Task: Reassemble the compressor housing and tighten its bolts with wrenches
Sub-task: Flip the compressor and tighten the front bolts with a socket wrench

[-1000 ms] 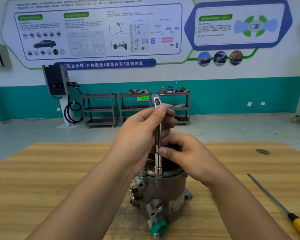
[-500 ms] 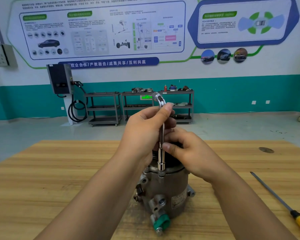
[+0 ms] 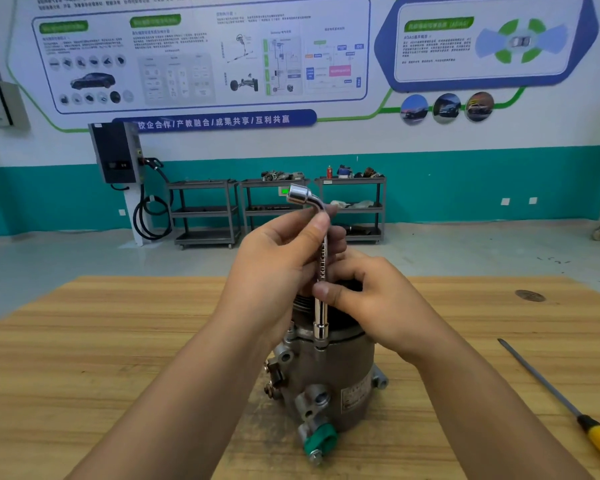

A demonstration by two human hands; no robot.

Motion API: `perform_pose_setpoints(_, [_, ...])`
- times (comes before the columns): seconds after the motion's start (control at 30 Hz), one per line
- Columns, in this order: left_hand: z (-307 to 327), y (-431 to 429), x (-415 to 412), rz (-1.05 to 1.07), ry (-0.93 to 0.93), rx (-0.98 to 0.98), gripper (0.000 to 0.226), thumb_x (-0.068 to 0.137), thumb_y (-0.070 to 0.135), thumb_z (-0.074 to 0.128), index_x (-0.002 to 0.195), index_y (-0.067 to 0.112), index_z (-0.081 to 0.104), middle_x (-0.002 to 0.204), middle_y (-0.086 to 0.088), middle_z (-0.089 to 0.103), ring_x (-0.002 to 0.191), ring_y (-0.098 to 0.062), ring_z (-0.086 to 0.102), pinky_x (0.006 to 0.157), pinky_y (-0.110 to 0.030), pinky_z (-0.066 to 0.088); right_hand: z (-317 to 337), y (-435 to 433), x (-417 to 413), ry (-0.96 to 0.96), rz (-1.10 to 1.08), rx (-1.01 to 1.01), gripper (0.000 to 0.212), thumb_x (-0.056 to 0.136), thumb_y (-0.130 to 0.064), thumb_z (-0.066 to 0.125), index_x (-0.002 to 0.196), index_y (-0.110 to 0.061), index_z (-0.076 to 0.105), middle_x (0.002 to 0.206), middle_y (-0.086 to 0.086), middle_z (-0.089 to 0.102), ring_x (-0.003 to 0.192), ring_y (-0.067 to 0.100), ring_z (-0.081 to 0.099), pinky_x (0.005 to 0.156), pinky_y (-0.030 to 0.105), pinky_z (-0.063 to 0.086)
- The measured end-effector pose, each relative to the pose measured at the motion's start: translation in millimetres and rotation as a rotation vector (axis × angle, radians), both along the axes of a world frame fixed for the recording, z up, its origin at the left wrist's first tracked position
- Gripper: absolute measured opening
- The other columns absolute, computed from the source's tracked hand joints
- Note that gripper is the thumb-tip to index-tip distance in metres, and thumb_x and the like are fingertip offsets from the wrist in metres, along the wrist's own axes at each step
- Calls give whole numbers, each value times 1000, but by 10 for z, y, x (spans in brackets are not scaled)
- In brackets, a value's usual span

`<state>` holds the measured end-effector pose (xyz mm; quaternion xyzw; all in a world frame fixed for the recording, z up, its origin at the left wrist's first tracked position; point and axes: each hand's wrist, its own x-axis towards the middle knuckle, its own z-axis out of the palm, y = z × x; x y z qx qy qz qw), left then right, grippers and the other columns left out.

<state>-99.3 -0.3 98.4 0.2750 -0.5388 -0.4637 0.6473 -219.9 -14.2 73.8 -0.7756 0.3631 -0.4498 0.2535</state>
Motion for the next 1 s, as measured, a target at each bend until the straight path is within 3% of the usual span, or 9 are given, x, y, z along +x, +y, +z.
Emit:
perform_pose_setpoints(0.17, [-42, -7, 2, 70, -73, -65, 24, 95, 14, 50, 84, 21, 70, 68, 4, 67, 69, -10, 66, 65, -20, 54, -1, 1, -34, -22, 62, 51, 12, 86, -11, 63, 89, -2, 71, 99, 2, 64, 95, 11, 60, 89, 32, 47])
perform_pose_setpoints(0.33, [-28, -2, 1, 91, -157, -66, 26, 98, 21, 45, 87, 19, 68, 74, 1, 71, 75, -15, 69, 65, -22, 56, -21, -23, -33, -92, 52, 62, 11, 80, -9, 70, 73, -17, 66, 80, -7, 66, 77, 1, 63, 73, 18, 48])
perform_pose_setpoints(0.47, [-2, 15, -65, 140, -72, -92, 20, 88, 33, 55, 94, 14, 58, 72, 1, 71, 68, -12, 68, 57, -23, 53, -61, -52, 11, -87, 0, 45, 20, 77, -19, 73, 91, -8, 63, 92, 6, 67, 90, 20, 64, 85, 44, 50])
perform_pose_setpoints(0.57, [53, 7, -111, 238, -98, -98, 29, 85, 37, 60, 94, 10, 57, 63, 6, 67, 60, -8, 64, 54, -25, 52, -63, -47, 41, -71, -24, 7, 27, 76, -23, 74, 93, -7, 62, 93, 10, 62, 92, 26, 60, 86, 50, 47])
perform_pose_setpoints(0.67, [156, -33, -151, 455, -384, -93, 45, 84, 52, 58, 103, 11, 52, 68, 6, 64, 63, -9, 60, 55, -21, 46, -56, -31, 62, -75, -26, -29, 24, 74, -26, 74, 91, -14, 62, 92, 11, 59, 91, 27, 59, 86, 52, 46])
perform_pose_setpoints(0.73, [233, -89, -175, 645, -710, -126, 40, 88, 55, 49, 96, 16, 45, 76, 1, 58, 67, -11, 54, 49, -14, 37, -50, -24, 71, -69, -36, -48, 30, 68, -36, 70, 86, -14, 62, 93, 12, 60, 92, 28, 59, 85, 52, 46])
perform_pose_setpoints(0.8, [291, -137, -188, 737, -872, -171, 35, 96, 48, 39, 85, 15, 40, 72, 2, 48, 63, -10, 43, 51, -14, 34, -54, -26, 73, -62, -42, -43, 35, 63, -43, 65, 85, -16, 62, 93, 12, 62, 92, 28, 60, 84, 52, 47])
perform_pose_setpoints(0.93, [271, -185, -163, 748, -899, -292, 34, 100, 38, 32, 82, 12, 43, 67, 0, 47, 63, -17, 45, 56, -29, 30, -65, -33, 37, -64, -25, -30, 32, 70, -38, 71, 85, -11, 63, 89, 10, 64, 90, 27, 61, 83, 52, 48])
perform_pose_setpoints(1.0, [257, -200, -115, 665, -840, -370, 37, 101, 36, 33, 83, 7, 48, 68, -6, 54, 66, -25, 54, 62, -35, 40, -65, -44, 6, -61, -19, 6, 27, 73, -35, 73, 85, -13, 65, 90, 6, 65, 91, 23, 61, 85, 50, 48])
